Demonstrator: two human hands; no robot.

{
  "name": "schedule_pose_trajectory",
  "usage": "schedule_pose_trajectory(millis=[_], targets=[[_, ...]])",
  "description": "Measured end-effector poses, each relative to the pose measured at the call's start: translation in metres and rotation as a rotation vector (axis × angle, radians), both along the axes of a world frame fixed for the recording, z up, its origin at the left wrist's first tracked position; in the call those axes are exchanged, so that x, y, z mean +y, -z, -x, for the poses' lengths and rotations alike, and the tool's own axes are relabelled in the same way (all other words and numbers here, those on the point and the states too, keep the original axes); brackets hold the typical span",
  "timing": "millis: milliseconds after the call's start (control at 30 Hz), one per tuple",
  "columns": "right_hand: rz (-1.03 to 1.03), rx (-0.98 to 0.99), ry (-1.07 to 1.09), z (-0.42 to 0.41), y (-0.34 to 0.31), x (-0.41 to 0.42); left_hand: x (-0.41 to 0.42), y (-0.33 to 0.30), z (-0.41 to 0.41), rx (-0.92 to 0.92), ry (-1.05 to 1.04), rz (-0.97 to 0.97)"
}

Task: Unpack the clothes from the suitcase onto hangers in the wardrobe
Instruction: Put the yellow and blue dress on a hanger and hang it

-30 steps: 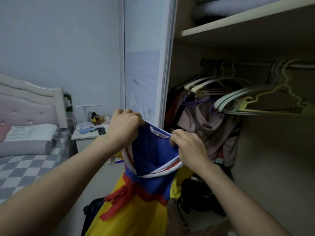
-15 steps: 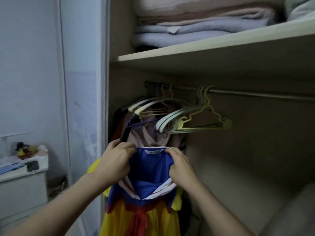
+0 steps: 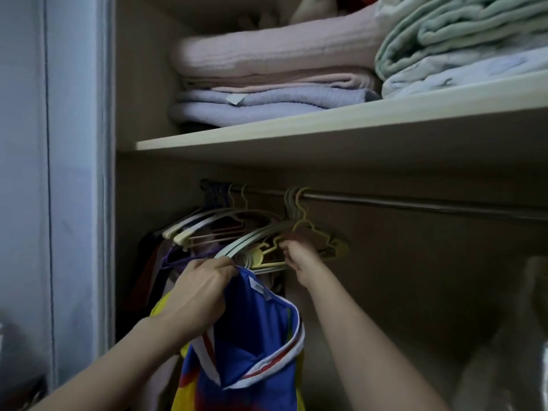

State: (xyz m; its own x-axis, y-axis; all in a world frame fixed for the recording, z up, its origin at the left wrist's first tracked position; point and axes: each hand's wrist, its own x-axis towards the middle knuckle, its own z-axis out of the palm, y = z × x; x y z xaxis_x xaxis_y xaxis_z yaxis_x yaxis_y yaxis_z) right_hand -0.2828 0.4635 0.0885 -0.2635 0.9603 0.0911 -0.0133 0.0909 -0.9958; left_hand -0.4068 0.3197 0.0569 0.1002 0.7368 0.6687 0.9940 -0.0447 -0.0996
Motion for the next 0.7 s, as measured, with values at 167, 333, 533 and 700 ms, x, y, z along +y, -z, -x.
schedule_pose_trajectory(millis=[167, 333, 533, 700], targets=[[0.035, 0.017, -0.104, 0.013, 0.001, 0.02, 0.002, 0.0, 0.002, -0.037, -0.03, -0.016], [0.022, 0.274, 0.003, 0.011, 0.001, 0.044, -0.003, -0.004, 0.002, -0.002, -0.073, 0.027], [0.153, 0.366, -0.166, 0.008, -0.003, 0.049, 0.004, -0.003, -0.004, -0.031, -0.047, 0.045], [0.145, 0.504, -0.121, 0.01, -0.006, 0.059, 0.005, -0.002, -0.001, -0.002, -0.007, -0.007]])
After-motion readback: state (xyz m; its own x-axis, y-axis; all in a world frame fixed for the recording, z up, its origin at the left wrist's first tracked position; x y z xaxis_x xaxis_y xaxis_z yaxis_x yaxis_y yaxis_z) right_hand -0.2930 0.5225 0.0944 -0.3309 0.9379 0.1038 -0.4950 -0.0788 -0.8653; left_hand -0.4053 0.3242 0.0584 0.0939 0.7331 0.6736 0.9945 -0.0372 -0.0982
